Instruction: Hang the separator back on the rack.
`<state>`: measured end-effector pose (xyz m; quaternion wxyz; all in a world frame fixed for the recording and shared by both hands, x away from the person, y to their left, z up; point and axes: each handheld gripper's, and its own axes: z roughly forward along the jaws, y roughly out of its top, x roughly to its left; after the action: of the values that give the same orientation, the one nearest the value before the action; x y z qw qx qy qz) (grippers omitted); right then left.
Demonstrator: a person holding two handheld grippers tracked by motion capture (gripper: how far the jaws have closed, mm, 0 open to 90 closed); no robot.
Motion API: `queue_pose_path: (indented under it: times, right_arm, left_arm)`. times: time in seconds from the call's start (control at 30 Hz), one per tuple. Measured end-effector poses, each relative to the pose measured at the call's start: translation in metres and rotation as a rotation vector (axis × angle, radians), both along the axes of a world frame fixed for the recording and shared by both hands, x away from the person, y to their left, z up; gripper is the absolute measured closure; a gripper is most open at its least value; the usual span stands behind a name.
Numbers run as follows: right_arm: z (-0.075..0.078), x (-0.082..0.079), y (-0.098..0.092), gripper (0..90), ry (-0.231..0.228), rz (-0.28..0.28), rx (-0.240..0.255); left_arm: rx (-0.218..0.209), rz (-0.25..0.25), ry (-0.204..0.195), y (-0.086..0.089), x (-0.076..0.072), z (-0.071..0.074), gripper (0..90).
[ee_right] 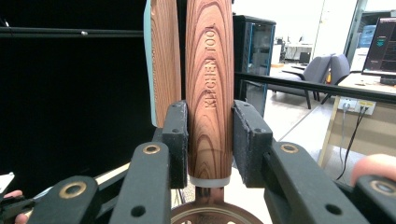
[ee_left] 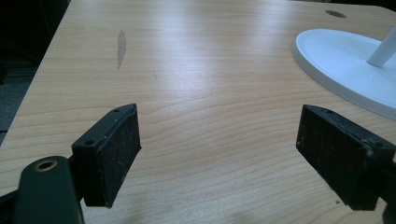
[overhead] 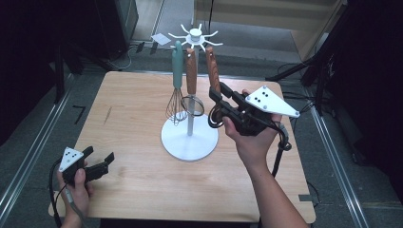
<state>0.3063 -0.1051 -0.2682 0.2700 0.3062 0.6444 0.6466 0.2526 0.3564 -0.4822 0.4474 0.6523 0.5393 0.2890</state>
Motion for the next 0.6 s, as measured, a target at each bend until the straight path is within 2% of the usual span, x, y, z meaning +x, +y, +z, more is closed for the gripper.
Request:
queue_pose_path:
  times: [0.3, 0.4, 0.6]
  right_arm:
    - [-0.0038, 0.0031, 0.0032, 69.2, 0.006, 0.001, -0.010]
    - [-0.0048, 0.0015, 0.0042, 56.6, 0.008, -0.006, -0.001]
    - [-0.0096, -0.0009, -0.0002, 49.6, 0.005, -0.007, 0.004]
  left_arm:
    - [-0.001, -0.001, -0.001, 0.0001, 0.0000, -0.0001, 14.0]
    - [-0.003, -0.001, -0.001, 0.0001, 0.0000, 0.0000, 14.1]
    - [0.001, -0.001, -0.002, -0.0004, 0.0001, -0.0001, 14.0]
